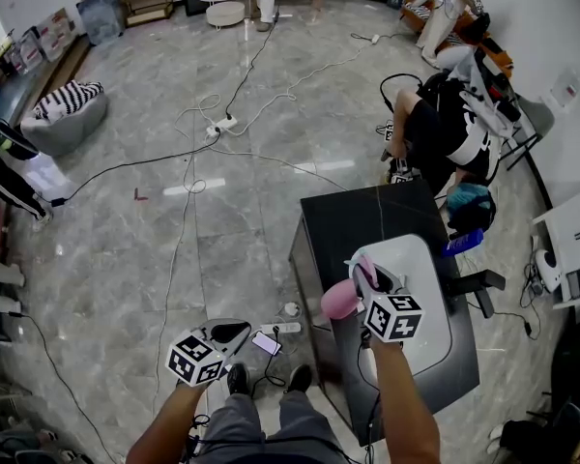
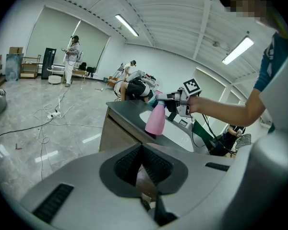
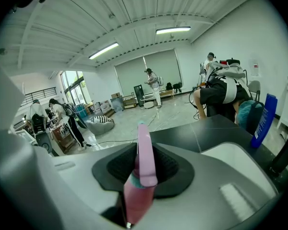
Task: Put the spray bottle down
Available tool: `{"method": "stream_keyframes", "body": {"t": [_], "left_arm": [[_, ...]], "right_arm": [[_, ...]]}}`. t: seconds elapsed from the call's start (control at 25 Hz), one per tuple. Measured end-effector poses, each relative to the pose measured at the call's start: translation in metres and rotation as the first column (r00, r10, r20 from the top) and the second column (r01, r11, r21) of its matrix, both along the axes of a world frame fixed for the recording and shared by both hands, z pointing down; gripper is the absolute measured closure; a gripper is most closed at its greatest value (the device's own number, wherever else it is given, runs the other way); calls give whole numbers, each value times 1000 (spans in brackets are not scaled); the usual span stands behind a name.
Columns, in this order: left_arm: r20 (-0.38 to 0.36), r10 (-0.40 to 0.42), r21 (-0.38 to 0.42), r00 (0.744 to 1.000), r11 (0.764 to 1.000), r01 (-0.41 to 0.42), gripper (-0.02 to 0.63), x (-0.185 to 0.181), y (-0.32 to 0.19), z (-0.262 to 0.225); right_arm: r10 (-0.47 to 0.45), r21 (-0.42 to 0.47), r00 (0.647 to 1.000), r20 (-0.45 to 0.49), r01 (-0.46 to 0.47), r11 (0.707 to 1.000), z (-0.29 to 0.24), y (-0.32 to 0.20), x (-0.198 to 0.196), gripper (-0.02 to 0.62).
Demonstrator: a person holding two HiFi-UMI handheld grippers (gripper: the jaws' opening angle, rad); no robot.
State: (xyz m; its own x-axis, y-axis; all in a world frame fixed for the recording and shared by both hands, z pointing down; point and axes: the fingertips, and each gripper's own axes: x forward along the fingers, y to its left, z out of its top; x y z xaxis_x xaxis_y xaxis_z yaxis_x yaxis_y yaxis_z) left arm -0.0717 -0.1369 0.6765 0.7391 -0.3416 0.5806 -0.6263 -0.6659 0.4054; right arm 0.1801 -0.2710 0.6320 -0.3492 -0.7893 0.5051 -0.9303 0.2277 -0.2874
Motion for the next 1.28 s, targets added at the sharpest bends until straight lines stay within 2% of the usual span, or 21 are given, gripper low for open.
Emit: {"method": "stream_keyframes", "body": {"t": [0.72, 1.28], "left_arm": [[0, 5, 6, 1000, 1000, -5, 600, 6, 10, -6], [5, -10, 16, 1000, 1000, 10, 600, -3, 11, -10]], "right_arm": [[14, -4, 1000, 5, -14, 1000, -3, 14, 12, 492], [7, -2, 1000, 2, -7, 1000, -2, 17, 11, 494]]}}
